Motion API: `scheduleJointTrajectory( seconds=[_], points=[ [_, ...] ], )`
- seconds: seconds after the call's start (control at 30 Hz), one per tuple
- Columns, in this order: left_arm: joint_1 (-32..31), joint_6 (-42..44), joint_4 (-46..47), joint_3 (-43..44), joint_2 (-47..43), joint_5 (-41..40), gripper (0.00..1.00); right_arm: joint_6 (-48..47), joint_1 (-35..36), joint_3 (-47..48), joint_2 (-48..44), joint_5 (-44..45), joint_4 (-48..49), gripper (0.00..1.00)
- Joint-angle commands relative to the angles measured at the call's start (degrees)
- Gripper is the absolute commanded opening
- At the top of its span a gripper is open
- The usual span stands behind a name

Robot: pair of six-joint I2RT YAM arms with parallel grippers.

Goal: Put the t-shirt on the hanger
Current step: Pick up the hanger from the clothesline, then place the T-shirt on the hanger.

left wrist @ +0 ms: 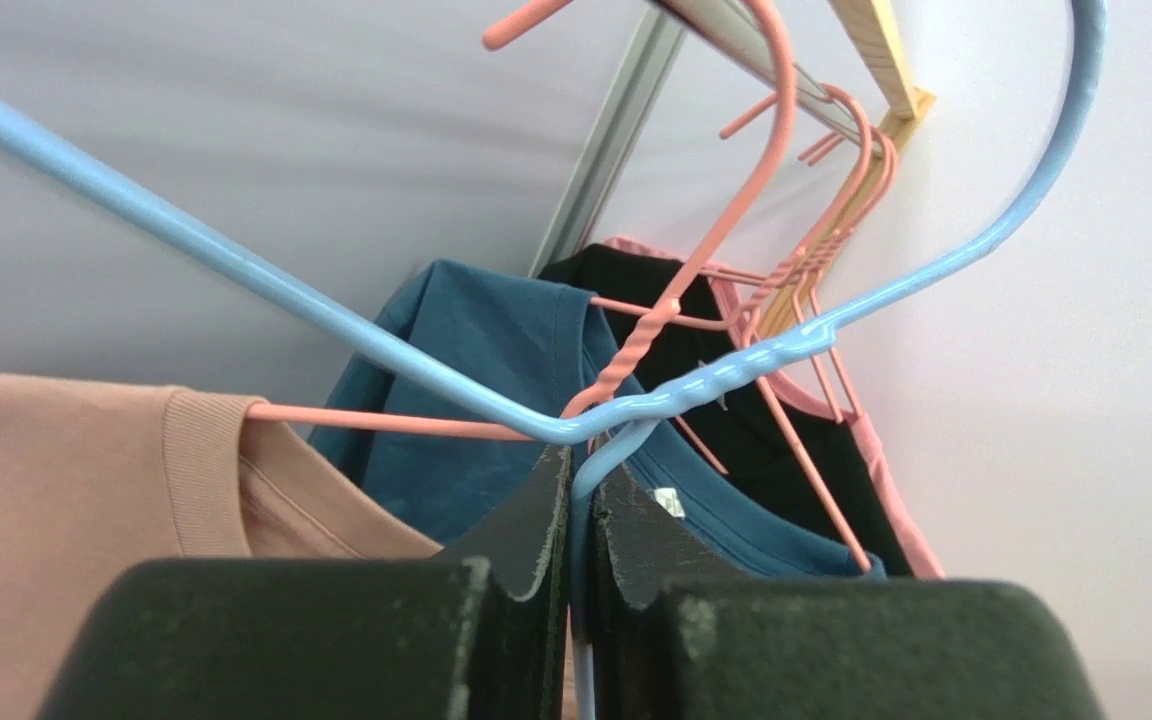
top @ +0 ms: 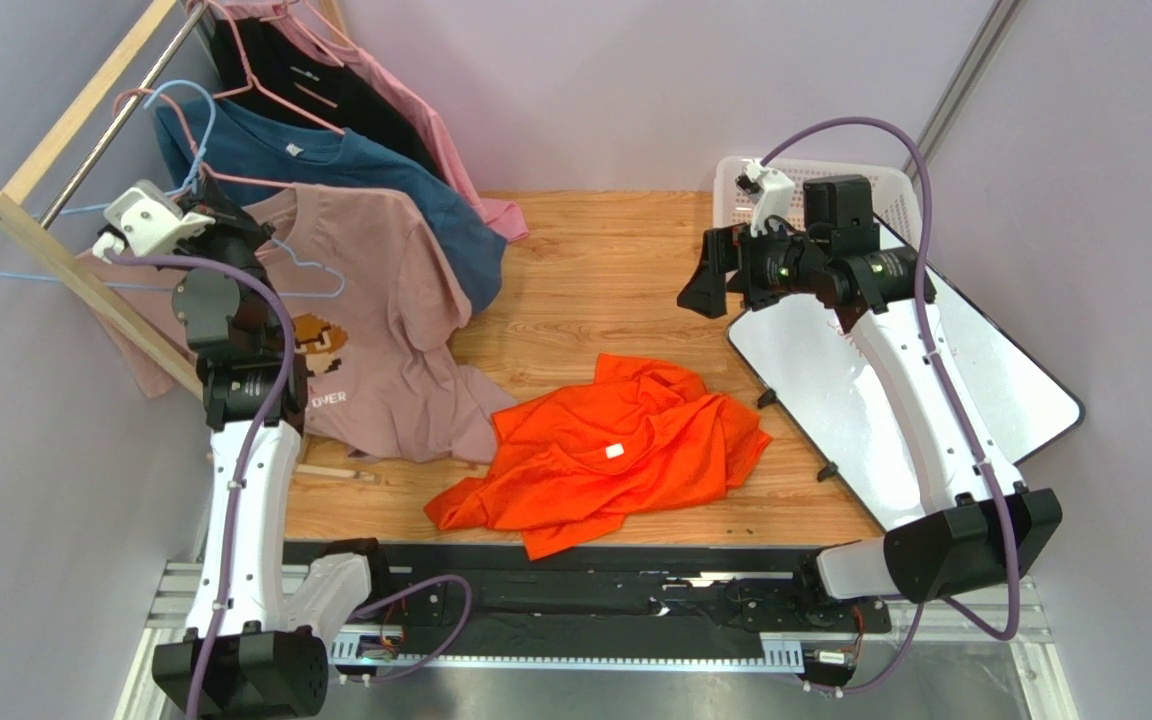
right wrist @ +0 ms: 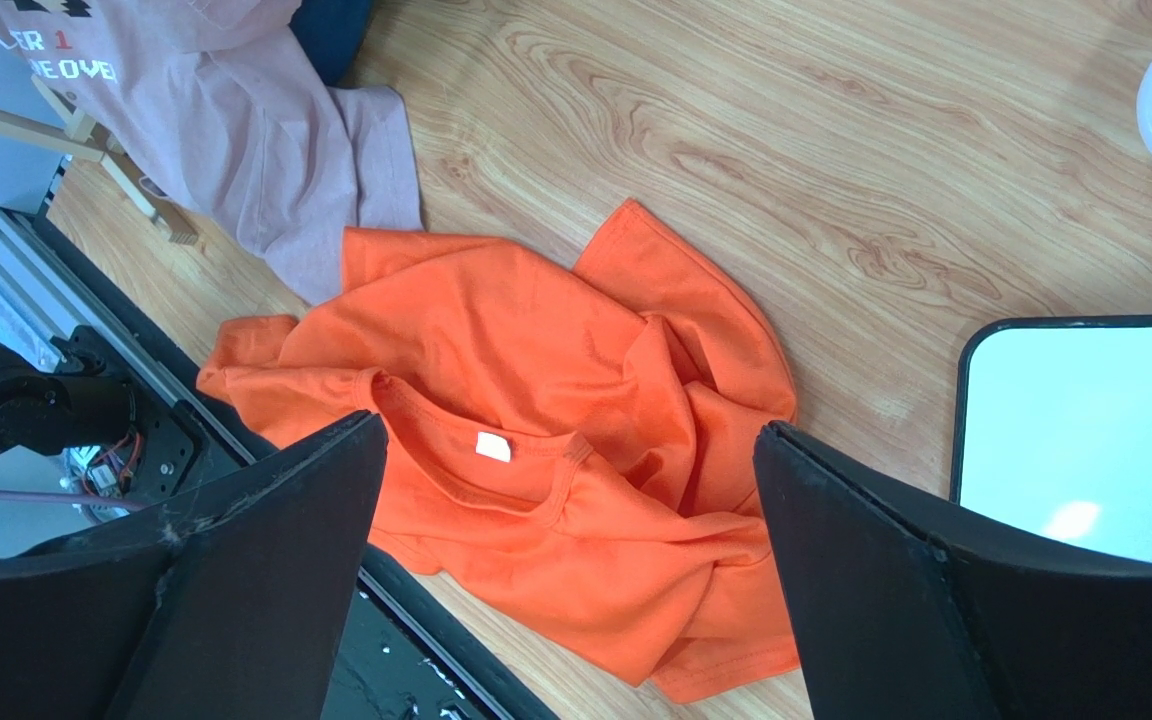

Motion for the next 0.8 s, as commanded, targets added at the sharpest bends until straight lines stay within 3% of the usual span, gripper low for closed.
scheduleJointTrajectory(
  seconds=[0.0, 0.1, 0.2, 0.37, 0.57, 0.7, 0.77],
  points=[
    [0.27, 3.16, 3.89, -1.34, -2.55, 4.13, 0.04, -0.41, 0.25, 2.47, 0.38, -0.90, 1.22, 0.99],
    [0.36, 2.46, 2.32, -2.04, -3.96, 5.63, 0.00, -0.32, 0.25, 2.82, 0.65, -1.25, 1.30, 0.99],
    [0.27, -2.80, -5.73, -1.17, -5.01, 7.03, 0.00, -0.23, 0.25, 3.18, 0.91, -1.51, 1.48, 0.99],
    [0.27, -15.35, -12.80, -0.81, -7.12, 15.29, 0.00, -0.41, 0.34, 3.79, 1.53, -2.56, 1.65, 0.98],
    [0.09, -23.37, -16.40, 0.15, -8.35, 25.30, 0.00, -1.64, 0.42, 5.55, 2.14, -7.12, 2.44, 0.98],
    [-2.36, -27.68, -19.22, -0.72, -9.15, 30.50, 0.00, -1.55, 2.70, 6.25, 2.41, -8.37, 5.87, 1.00],
    [-6.66, -27.69, -19.13, -2.12, -9.32, 30.94, 0.00, -1.81, 6.65, 7.30, 2.93, -8.45, 8.23, 1.00]
  ],
)
